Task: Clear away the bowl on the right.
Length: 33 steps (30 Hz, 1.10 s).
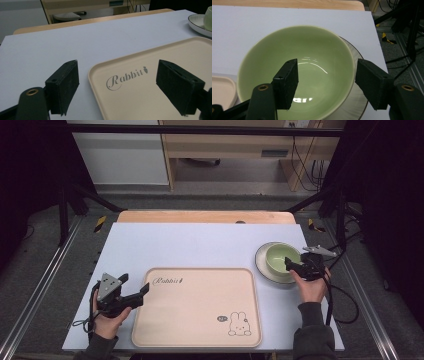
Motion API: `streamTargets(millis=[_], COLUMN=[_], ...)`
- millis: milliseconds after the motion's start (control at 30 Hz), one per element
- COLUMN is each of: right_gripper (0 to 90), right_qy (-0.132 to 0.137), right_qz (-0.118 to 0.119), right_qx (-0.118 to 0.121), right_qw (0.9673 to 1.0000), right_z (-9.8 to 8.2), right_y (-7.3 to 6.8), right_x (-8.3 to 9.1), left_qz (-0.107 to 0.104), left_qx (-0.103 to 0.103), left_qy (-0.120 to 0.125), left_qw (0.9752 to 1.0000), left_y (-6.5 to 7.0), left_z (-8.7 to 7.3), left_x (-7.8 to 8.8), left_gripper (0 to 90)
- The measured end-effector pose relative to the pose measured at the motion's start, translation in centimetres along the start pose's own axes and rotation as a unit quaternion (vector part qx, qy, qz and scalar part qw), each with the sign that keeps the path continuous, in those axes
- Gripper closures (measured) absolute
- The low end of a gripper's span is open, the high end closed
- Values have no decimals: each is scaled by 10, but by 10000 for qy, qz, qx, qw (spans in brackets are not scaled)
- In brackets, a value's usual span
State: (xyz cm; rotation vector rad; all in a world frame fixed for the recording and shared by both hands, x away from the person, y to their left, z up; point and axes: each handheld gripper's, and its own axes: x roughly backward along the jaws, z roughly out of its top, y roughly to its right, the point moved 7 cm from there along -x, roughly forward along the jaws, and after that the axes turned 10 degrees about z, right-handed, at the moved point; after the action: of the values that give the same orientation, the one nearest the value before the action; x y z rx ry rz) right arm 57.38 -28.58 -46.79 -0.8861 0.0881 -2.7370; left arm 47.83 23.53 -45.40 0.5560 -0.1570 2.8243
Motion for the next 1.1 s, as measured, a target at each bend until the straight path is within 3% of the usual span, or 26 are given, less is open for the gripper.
streamTargets(millis=[367, 1100], right_gripper=[418, 652], right_qy=[-255, -736], right_qz=[-105, 102], right_qx=[-118, -502], right_qw=[9995, 9960], right_z=[-5, -14], right_y=[13, 20], right_x=[-10, -22], left_qz=[-1, -9], left_qx=[-13, -44], left_qy=[-20, -74], left_qw=[10000, 10000], left_y=[0, 1], left_z=[-1, -4], left_x=[-1, -3], left_gripper=[183, 188])
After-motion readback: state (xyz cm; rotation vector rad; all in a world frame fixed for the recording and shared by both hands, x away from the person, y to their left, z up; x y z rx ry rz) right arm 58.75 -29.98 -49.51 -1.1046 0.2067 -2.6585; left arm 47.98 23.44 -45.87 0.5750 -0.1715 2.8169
